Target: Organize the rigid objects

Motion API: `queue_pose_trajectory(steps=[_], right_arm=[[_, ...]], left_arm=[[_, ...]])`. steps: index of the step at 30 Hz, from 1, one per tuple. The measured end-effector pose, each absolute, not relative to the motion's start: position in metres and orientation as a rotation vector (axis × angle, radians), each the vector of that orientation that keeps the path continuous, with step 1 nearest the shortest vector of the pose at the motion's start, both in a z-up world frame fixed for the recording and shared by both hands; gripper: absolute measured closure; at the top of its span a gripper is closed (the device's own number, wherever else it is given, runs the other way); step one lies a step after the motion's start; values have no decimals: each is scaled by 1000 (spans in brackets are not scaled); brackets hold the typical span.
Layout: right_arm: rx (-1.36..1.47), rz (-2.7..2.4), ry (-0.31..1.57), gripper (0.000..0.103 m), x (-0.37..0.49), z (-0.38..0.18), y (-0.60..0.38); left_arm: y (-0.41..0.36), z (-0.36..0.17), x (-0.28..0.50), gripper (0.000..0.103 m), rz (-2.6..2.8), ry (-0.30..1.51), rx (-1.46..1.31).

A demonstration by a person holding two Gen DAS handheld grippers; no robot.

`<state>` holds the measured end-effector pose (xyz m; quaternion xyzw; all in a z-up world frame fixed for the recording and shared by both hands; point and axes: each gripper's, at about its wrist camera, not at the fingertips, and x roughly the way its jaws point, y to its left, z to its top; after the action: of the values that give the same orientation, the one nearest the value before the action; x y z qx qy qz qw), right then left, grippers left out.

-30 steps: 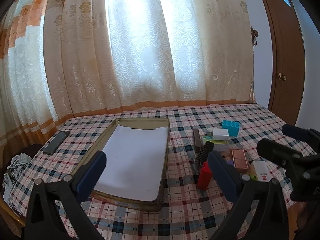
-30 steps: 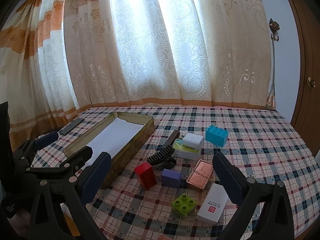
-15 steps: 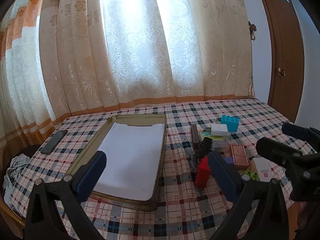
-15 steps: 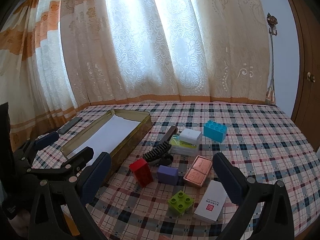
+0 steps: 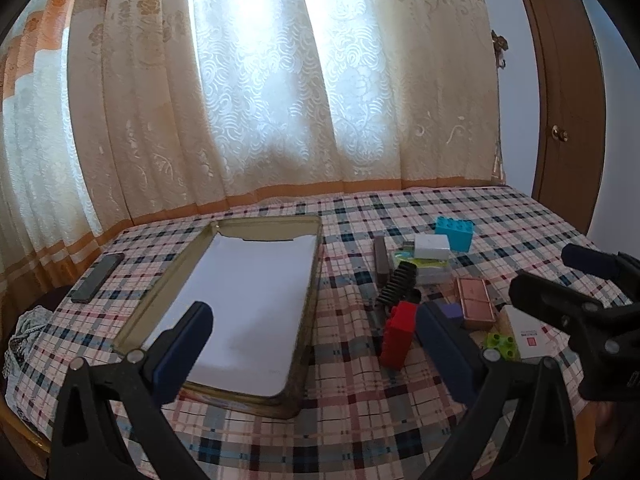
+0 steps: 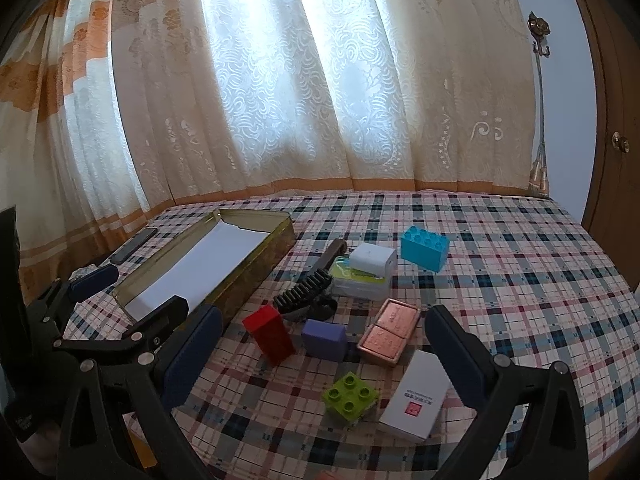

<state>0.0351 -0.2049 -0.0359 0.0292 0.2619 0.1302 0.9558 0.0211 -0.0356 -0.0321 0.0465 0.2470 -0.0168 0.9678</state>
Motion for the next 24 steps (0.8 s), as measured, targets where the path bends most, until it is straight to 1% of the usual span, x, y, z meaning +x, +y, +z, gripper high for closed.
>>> queue_pose_trajectory(steps=[10,17,19,22,24], right_arm=[[122,91,553,1,33,-64,-268],[195,20,630,1,45,-96,-304],[195,23,633,1,46,-100,-306],[188,26,636,1,46,-104,-307],[192,25,642,1,45,-107,-308]], left_arm=[[-76,-54,25,0,-124,526,133],[-115,-71,28,0,-224,559,177],[-124,-78,30,1,-243,574,193],[-133,-86,33,7,-262,597,209],[-135,-88,35,7,-274,601,203]])
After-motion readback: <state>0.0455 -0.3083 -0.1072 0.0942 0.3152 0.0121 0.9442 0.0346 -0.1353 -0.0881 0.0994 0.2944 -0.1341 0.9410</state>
